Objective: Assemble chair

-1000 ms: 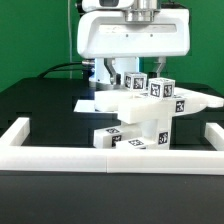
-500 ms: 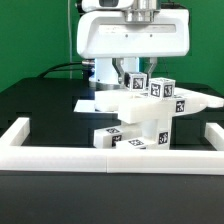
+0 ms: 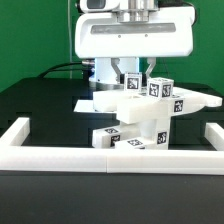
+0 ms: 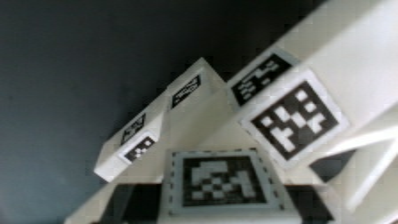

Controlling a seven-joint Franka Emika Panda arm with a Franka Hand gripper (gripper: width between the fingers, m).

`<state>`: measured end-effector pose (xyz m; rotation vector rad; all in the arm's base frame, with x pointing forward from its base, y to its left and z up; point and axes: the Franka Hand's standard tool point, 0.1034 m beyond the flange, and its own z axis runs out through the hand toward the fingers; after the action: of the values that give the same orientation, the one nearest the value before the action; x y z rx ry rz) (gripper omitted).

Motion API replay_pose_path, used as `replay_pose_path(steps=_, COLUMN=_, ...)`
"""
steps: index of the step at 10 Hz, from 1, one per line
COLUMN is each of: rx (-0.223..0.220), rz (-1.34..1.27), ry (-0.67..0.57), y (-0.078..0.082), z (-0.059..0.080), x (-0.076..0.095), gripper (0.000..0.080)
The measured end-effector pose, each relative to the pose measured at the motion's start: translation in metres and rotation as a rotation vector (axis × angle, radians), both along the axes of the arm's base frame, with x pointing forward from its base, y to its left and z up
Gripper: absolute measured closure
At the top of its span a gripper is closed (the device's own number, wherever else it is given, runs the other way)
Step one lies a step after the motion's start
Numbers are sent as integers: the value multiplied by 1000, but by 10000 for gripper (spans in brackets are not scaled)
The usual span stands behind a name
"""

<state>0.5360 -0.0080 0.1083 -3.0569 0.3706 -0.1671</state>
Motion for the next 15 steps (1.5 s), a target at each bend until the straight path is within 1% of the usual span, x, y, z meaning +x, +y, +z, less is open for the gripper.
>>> replay_pose_path(steps=4, rx=73, rz=-415, ry=12, y=1, z=0, x=0, gripper=515)
replay_pose_path(steps=7, rx=101, rz=-637, ry=26, y=5, z=0, x=1, gripper=515)
replay_pose_path(steps=10, rx=125, rz=-780, ry=36, y=5, z=0, x=1, gripper=515)
replay_pose_path(steps=11, rx=125, rz=-776, ry=36, y=5, z=0, x=1, gripper=438)
replay_pose_path(steps=12, rx=121, rz=-748, ry=35, y=5, z=-1, x=0, gripper=438)
replay_pose_path(steps=13, rx=114, rz=-697, ry=37, y=4, z=-1, x=0, gripper=303)
replay_pose_path(steps=14, rx=111, rz=-668, ry=37, y=4, z=-1, x=0, gripper=183)
replay_pose_path(steps=15, rx=91, rz=-552, ry=29, y=5, z=0, x=1, gripper=160)
